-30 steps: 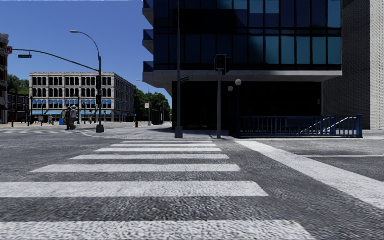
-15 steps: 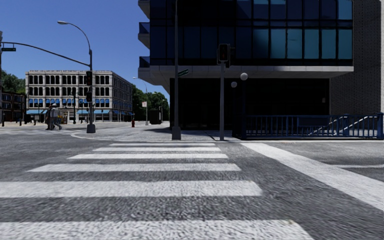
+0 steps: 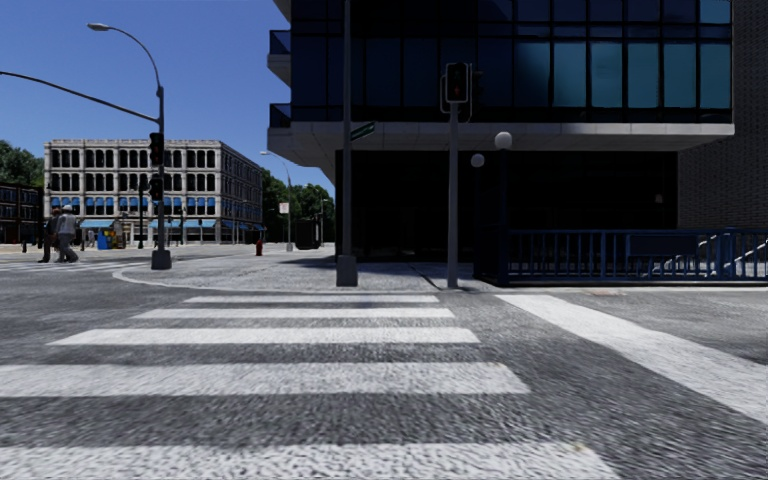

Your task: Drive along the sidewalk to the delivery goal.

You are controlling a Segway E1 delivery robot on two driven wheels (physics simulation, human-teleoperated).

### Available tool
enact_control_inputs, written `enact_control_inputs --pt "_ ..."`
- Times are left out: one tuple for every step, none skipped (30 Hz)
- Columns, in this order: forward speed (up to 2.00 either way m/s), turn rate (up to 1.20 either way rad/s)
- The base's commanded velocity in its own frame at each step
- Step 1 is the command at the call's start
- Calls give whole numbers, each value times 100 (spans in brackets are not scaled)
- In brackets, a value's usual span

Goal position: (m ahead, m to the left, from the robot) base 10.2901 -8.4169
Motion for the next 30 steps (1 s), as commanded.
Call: enact_control_inputs --pt "200 0" --pt "200 0" --pt "200 0" --pt "200 0" --pt "200 0" --pt "200 -5" --pt "200 -21" --pt "200 -27" --pt "200 -27" --pt "200 -29" --pt "200 -29" --pt "200 -29" --pt "200 -29" --pt "200 -29" --pt "200 -29" --pt "200 -29" --pt "200 -29" --pt "200 -29" --pt "200 -29" --pt "200 -29" --pt "200 -22" --pt "200 -3" --pt "200 -3" --pt "200 0" --pt "200 0" --pt "200 0" --pt "200 0" --pt "200 0" --pt "200 0" --pt "200 0"
